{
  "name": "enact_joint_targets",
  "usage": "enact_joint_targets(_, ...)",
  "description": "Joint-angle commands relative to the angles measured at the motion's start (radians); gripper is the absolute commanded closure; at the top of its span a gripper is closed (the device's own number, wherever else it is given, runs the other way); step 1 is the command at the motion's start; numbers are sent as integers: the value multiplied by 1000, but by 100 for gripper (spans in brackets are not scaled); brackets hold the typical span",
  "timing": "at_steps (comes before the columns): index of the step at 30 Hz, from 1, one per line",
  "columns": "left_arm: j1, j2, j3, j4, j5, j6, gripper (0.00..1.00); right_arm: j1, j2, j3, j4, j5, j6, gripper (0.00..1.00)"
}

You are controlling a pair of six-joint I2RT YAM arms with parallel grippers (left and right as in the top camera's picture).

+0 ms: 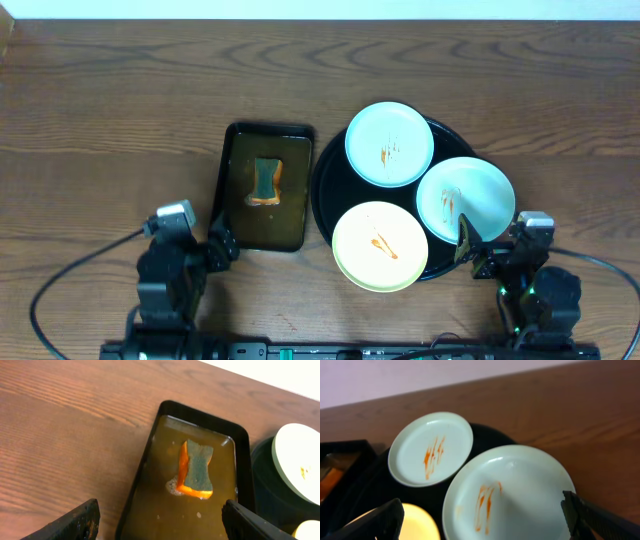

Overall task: Clean dirty plates on tray and stack at the side
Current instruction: 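Move left gripper to the sponge and right gripper to the yellow plate rim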

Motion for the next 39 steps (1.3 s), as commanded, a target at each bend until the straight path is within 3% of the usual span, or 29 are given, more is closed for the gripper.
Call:
enact_joint_targets(1,6,162,122,-34,-4,-8,21,9,124,101,-43,-49,63,1)
enact_joint_targets(13,6,608,503,-325,0,-5,21,9,631,430,-309,-55,59,1)
enact_joint_targets(20,6,661,560,-342,-1,-6,21,9,771,492,-249,-57,22,1)
enact_joint_targets(26,6,661,560,-333,0,-7,21,14,775,492,-186,-210,-49,1)
enact_joint_targets(29,6,662,560,-292,31,-34,21,50,776,492,-214,-209,-41,5)
enact_joint_targets(39,-59,799,560,-147,63,60,22,260,855,484,-273,-197,81,29)
